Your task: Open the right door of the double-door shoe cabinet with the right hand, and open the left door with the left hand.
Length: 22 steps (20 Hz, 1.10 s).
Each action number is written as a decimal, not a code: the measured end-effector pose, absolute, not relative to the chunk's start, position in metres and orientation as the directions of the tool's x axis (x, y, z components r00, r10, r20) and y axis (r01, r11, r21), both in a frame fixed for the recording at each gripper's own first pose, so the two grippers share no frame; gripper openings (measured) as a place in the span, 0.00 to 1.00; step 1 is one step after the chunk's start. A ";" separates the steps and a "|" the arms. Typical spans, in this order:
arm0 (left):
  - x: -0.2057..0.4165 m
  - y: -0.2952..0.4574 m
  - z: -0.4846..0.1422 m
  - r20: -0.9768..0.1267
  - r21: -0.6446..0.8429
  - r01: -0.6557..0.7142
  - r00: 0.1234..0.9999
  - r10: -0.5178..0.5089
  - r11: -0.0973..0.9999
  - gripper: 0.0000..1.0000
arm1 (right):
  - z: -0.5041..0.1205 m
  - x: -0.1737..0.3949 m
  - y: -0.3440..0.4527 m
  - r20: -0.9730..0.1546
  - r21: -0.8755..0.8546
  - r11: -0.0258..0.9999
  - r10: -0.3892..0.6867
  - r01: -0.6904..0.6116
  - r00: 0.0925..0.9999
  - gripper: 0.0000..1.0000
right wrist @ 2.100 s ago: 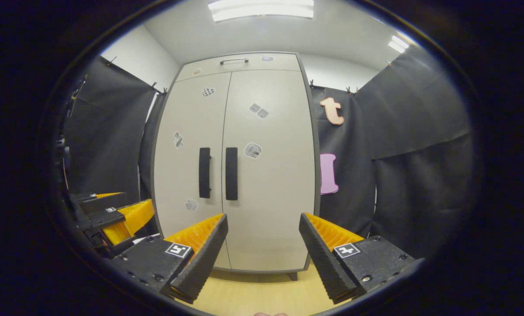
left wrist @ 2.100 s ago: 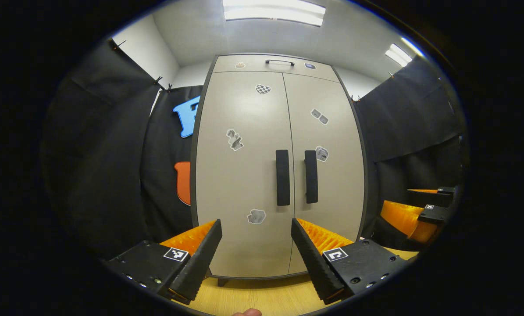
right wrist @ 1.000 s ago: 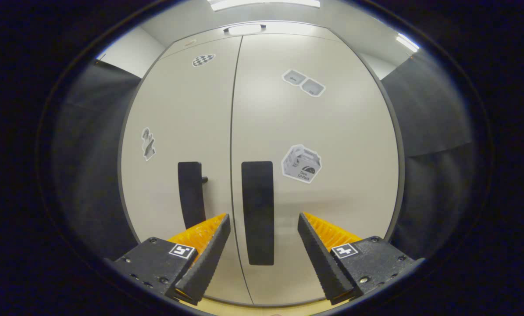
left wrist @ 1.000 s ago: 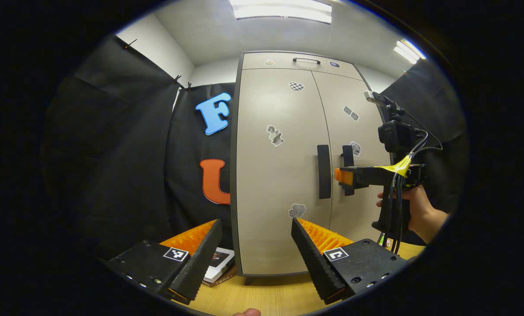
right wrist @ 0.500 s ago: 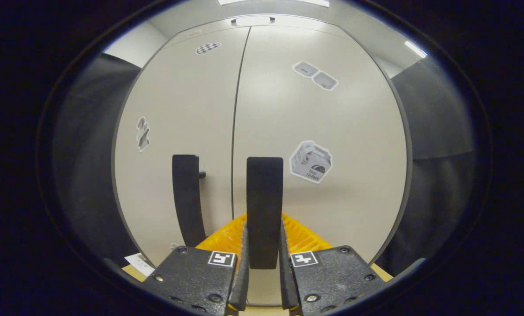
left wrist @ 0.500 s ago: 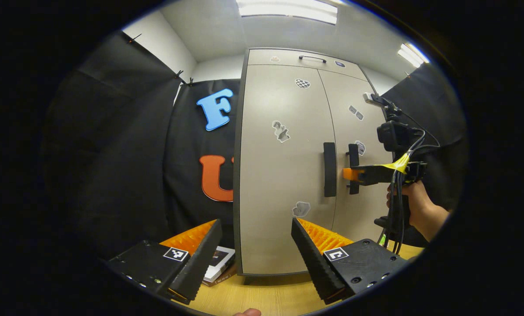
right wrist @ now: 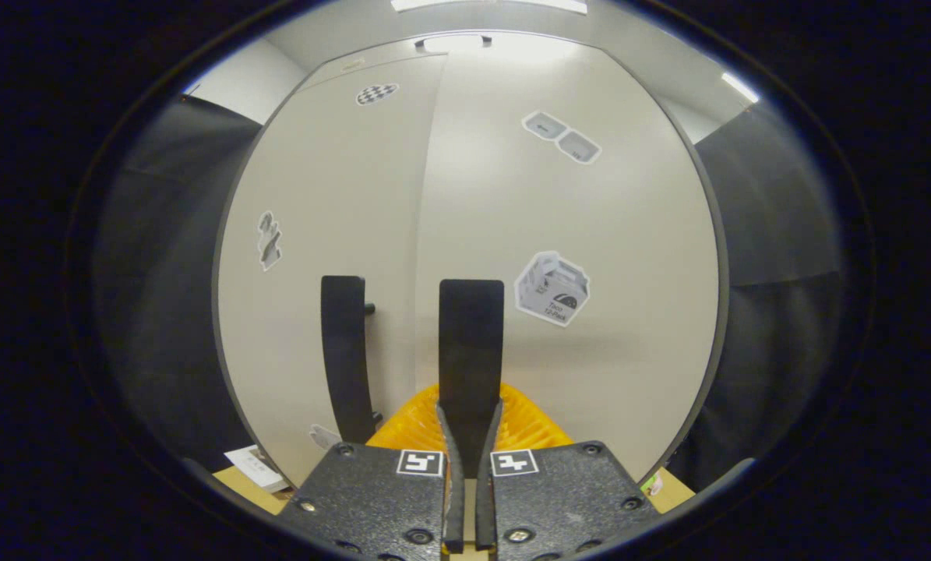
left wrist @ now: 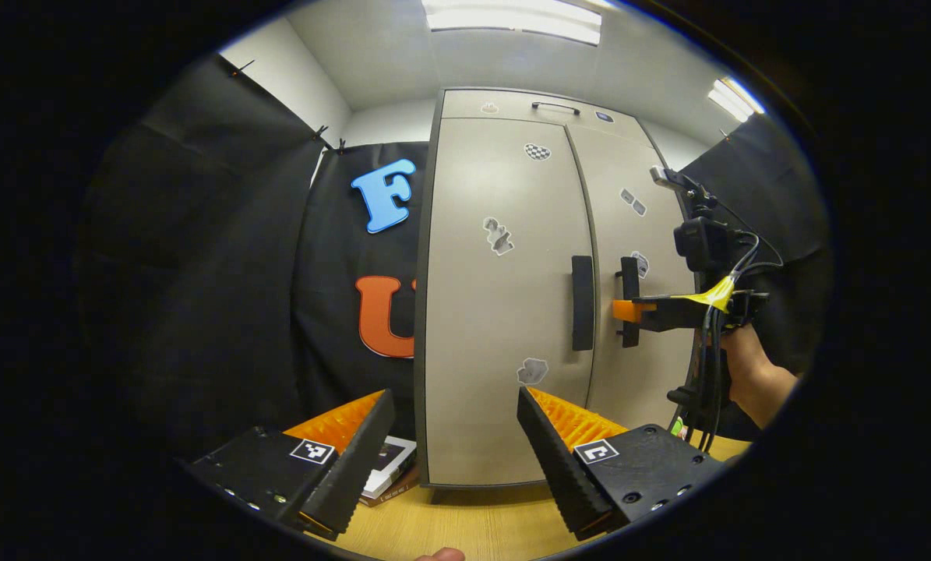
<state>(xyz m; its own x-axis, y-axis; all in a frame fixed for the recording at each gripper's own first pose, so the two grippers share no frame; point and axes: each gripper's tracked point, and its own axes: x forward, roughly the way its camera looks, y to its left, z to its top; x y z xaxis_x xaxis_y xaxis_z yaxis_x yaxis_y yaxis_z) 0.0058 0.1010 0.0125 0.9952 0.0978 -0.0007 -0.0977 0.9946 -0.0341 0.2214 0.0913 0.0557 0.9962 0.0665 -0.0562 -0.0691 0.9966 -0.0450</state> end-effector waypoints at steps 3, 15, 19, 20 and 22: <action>0.003 0.090 0.015 0.004 -0.033 -0.092 0.996 0.092 0.995 0.95 | 0.060 0.193 0.086 -0.053 -0.061 0.991 0.112 -0.115 0.992 0.09; 0.000 0.022 0.027 0.026 -0.004 -0.057 0.998 0.057 0.998 0.95 | 0.063 0.089 0.023 -0.085 -0.057 0.968 0.240 -0.245 0.967 0.09; 0.004 -0.004 0.027 0.028 -0.005 -0.049 0.998 0.049 0.999 0.95 | 0.067 0.061 -0.018 -0.079 -0.066 0.970 0.230 -0.235 0.970 0.08; 0.006 -0.010 0.026 0.023 -0.007 -0.045 0.999 0.045 0.999 0.95 | 0.069 0.056 -0.030 -0.079 -0.070 0.972 0.219 -0.225 0.972 0.08; 0.009 -0.023 0.024 0.014 -0.009 -0.038 0.999 0.038 0.999 0.95 | 0.070 0.045 -0.057 -0.074 -0.083 0.977 0.190 -0.196 0.979 0.08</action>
